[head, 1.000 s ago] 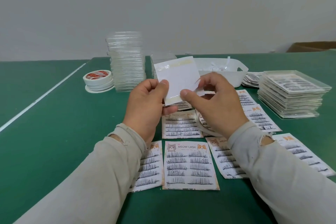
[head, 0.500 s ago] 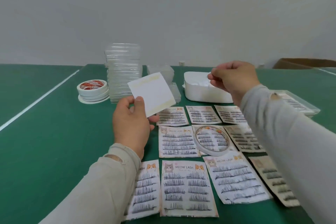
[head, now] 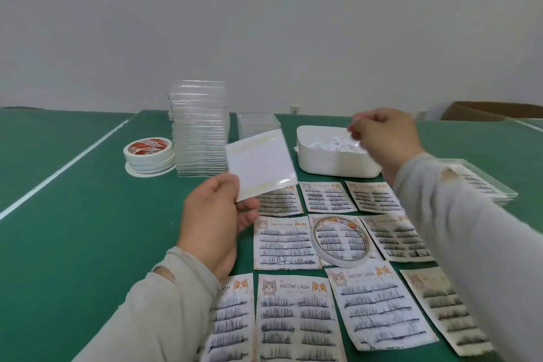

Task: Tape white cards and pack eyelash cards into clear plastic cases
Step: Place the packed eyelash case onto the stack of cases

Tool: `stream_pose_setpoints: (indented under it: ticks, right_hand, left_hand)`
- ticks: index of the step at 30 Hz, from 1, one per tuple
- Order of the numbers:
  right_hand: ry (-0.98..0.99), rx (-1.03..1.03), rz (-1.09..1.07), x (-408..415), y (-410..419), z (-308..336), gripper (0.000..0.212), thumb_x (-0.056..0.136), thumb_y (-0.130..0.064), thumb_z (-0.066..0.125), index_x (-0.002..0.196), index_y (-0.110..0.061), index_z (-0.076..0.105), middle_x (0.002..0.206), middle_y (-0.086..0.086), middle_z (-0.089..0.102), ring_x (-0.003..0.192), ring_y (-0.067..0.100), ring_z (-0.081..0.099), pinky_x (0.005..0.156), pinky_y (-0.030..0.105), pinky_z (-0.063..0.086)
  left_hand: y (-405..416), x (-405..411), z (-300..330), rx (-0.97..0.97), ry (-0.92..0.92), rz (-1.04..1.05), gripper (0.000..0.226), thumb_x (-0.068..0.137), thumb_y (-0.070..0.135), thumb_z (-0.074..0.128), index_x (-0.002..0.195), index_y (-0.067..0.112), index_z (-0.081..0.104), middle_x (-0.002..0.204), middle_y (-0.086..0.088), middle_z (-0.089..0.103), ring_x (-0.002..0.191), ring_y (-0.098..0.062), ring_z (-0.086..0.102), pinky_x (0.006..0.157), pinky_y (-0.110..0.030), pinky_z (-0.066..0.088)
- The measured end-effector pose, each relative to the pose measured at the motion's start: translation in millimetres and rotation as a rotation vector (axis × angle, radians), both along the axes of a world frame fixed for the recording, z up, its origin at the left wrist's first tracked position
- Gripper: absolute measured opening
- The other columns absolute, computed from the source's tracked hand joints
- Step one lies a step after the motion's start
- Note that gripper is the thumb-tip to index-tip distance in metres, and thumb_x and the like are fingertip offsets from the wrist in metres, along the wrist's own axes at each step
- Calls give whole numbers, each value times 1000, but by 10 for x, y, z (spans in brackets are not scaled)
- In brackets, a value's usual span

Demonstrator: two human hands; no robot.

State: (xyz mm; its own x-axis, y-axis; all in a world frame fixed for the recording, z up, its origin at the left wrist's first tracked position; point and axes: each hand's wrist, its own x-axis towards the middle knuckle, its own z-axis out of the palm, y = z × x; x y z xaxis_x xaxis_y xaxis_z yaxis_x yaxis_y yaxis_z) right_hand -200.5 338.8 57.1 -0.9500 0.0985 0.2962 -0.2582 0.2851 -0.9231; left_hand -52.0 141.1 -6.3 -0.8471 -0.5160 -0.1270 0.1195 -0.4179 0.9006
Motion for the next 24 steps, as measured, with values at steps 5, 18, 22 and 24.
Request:
stream_pose_setpoints:
  ticks: [5,18,22,24]
  right_hand:
    - [-568,-308,642,924,-339,-315,19,95,-8,56,95,-4,74,90,11,75,73,18,68,69,31,60]
    - [-525,-1152,257,601,153,-539,22,90,-16,73,109,-5,70,85,5,77,55,6,64,50,18,52]
    - [-538,-1172,212,543,179,-616,13,90,-17,73,98,-7,71,70,2,70,48,5,60,47,18,51]
    - [-537,-1171,210,540,161,-627,11,92,-17,72,92,-7,69,62,0,66,46,5,59,46,18,51]
  left_hand:
    - [227,136,130,371,-79,-524,15,104,10,48,105,4,60,65,-3,58,41,-3,49,37,-11,41]
    - [-250,-669,361,-1605,-297,-118,29,102,20,58,130,25,62,130,4,63,112,-23,64,99,-39,52]
    - [-361,-999,182,-1902,-433,-250,31,97,14,56,123,29,62,116,4,67,100,-23,66,82,-36,53]
    - [-379,-1047,132,-1972,-461,-253,33,98,14,55,125,31,64,112,5,70,95,-22,66,83,-38,56]
